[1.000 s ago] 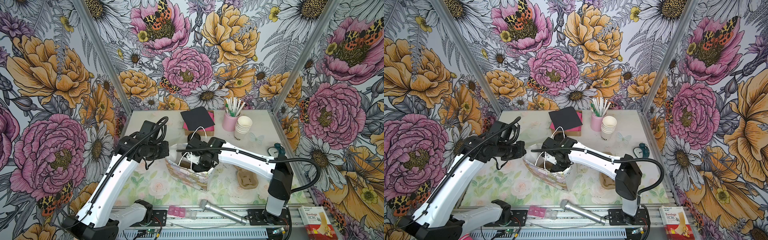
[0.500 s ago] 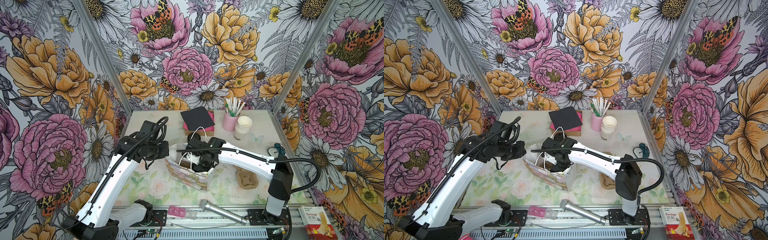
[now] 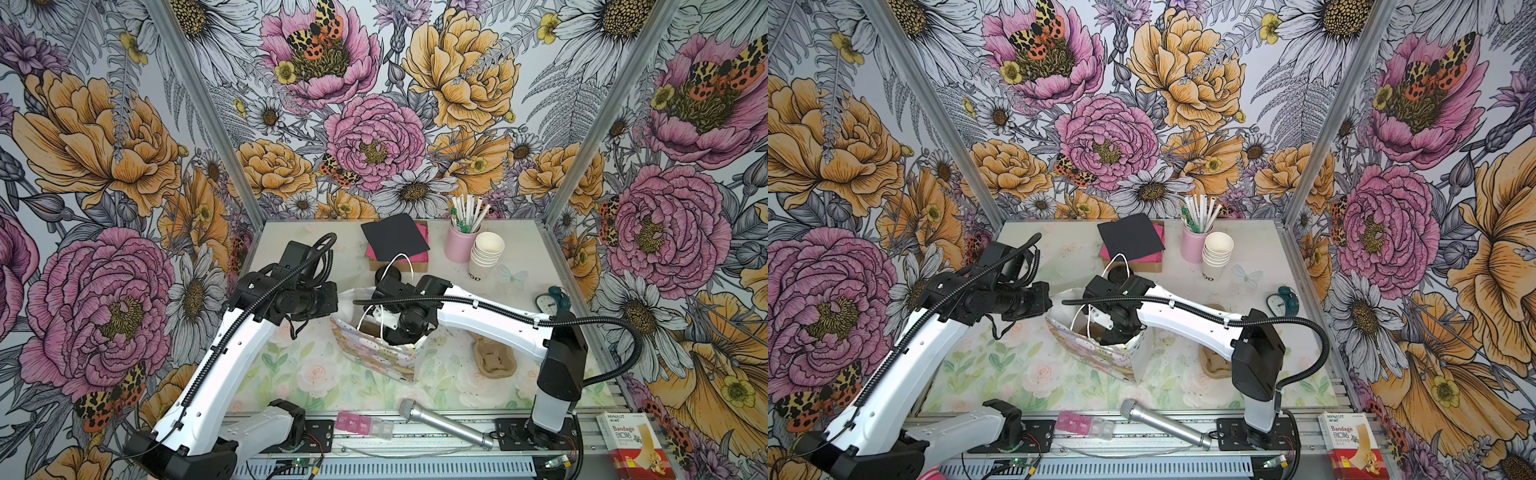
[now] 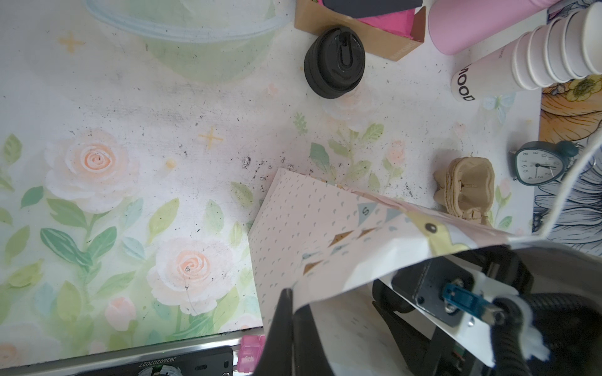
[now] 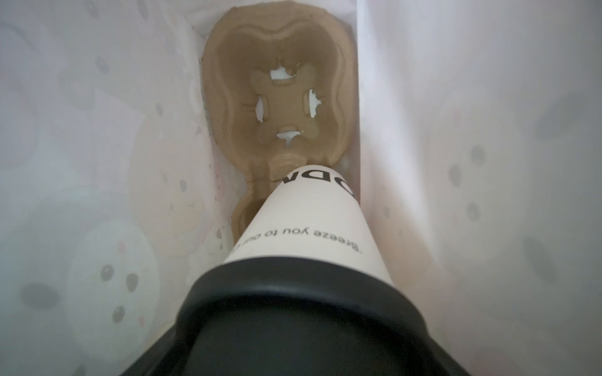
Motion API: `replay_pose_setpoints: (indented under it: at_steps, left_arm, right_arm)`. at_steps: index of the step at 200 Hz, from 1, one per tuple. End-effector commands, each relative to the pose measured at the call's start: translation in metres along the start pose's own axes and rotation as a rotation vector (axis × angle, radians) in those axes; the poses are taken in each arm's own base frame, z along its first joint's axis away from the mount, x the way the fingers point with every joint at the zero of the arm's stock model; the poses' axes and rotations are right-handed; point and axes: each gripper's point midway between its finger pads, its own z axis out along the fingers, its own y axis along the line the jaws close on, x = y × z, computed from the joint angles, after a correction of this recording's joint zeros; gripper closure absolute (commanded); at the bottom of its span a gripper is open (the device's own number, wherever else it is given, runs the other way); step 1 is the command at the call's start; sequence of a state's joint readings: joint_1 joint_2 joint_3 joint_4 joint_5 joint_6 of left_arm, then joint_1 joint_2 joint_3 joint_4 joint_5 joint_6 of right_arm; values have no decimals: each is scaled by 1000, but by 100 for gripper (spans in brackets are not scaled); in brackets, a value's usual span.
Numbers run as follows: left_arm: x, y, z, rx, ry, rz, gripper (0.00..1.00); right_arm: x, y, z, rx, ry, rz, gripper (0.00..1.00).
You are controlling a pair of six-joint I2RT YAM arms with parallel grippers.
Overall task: Pack a coffee takeout order
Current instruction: Place the coffee cup in the cup tray.
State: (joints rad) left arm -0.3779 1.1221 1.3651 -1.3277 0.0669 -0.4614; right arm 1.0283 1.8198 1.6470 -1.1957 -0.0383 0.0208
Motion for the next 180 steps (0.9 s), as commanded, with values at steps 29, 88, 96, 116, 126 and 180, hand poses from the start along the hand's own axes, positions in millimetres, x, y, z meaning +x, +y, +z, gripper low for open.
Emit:
replay_pose_setpoints:
  at_steps: [29, 88, 96, 116, 126, 180]
  left_arm:
    - [-15, 3, -9, -30, -74, 25, 100]
    - [-17, 2, -9, -32, -74, 28, 100]
    - [-17, 2, -9, -31, -76, 29, 100]
    - [-17, 1, -9, -31, -75, 30, 100]
    - [-17, 1, -8, -31, -74, 30, 100]
    - [-19, 1, -8, -33, -72, 36, 100]
  right_arm:
    - [12, 3, 3, -7, 57, 7, 13]
    - [10, 3, 3, -10, 54, 2, 13]
    - [9, 4, 2, -11, 53, 0, 13]
    - [6, 4, 1, -15, 46, 1, 13]
    - [5, 4, 1, -16, 43, 1, 13]
    - [-3, 5, 0, -20, 31, -4, 13]
